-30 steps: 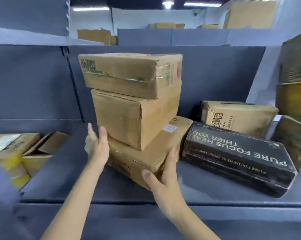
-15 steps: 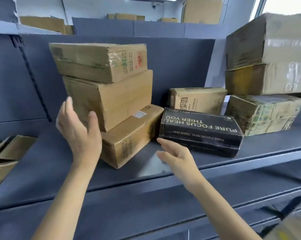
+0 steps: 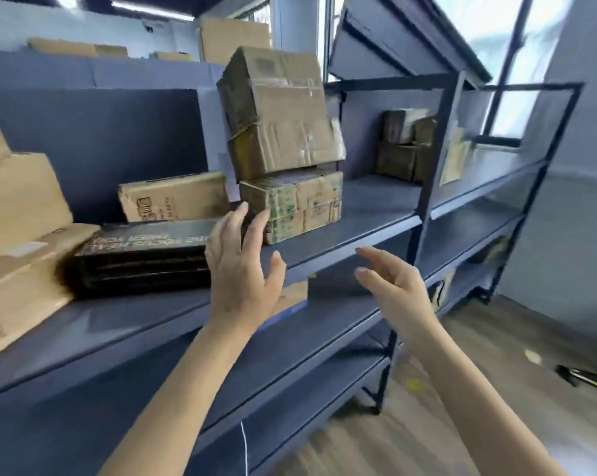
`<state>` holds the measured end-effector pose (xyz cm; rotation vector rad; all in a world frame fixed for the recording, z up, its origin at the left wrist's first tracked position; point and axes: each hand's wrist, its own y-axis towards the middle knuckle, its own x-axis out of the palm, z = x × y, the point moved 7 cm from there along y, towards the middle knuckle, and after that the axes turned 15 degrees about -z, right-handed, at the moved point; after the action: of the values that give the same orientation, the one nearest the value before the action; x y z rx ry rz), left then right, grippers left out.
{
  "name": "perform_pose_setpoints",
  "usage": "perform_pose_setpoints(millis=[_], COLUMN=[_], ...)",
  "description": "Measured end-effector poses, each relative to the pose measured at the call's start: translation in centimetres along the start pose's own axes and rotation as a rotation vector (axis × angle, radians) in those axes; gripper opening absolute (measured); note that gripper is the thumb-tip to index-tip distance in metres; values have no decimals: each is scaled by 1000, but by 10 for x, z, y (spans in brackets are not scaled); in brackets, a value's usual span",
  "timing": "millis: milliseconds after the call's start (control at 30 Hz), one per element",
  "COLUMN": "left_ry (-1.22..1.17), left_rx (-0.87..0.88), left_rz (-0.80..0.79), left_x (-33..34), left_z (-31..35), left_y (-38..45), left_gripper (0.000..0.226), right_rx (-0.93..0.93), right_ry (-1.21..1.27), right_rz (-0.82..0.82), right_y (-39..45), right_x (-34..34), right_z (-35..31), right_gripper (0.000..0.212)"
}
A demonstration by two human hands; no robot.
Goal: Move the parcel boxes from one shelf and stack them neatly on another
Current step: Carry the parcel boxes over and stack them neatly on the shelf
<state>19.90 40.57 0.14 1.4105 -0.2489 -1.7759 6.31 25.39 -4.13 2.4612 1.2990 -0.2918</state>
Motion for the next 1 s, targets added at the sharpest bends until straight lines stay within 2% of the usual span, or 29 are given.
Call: perform_pose_setpoints(millis=[167,267,500,600,667,733,867,1000], left_ry=[-51,-73,37,99,101,64,-79,-223], left_rx=[138,174,300,341,354,356,315,263], left_rz=[-190,-330,-602,-686,-701,-699,-711,-625], left_x=[96,150,268,317,347,377,428,469], left_z=[108,168,258,281,290,296,307,312], left_y=[25,34,78,112,140,173,252,331], left_gripper=[56,63,70,71,71,70,71,68], right_rx=[66,151,289,342,361,377,449,457], right_ry=[-137,-247,-435,-666,-849,-912,-929,-879], right_rz=[233,367,413,420,409,402,385,397], right_y=[-54,-79,-89,-70,-50,-25,45,116], right_x=[-126,-192,-302,-334,-352,-372,-430,-481], right_z=[42,65,115,131,141,155,181,204], right_gripper=[36,49,65,66,66,66,67,67])
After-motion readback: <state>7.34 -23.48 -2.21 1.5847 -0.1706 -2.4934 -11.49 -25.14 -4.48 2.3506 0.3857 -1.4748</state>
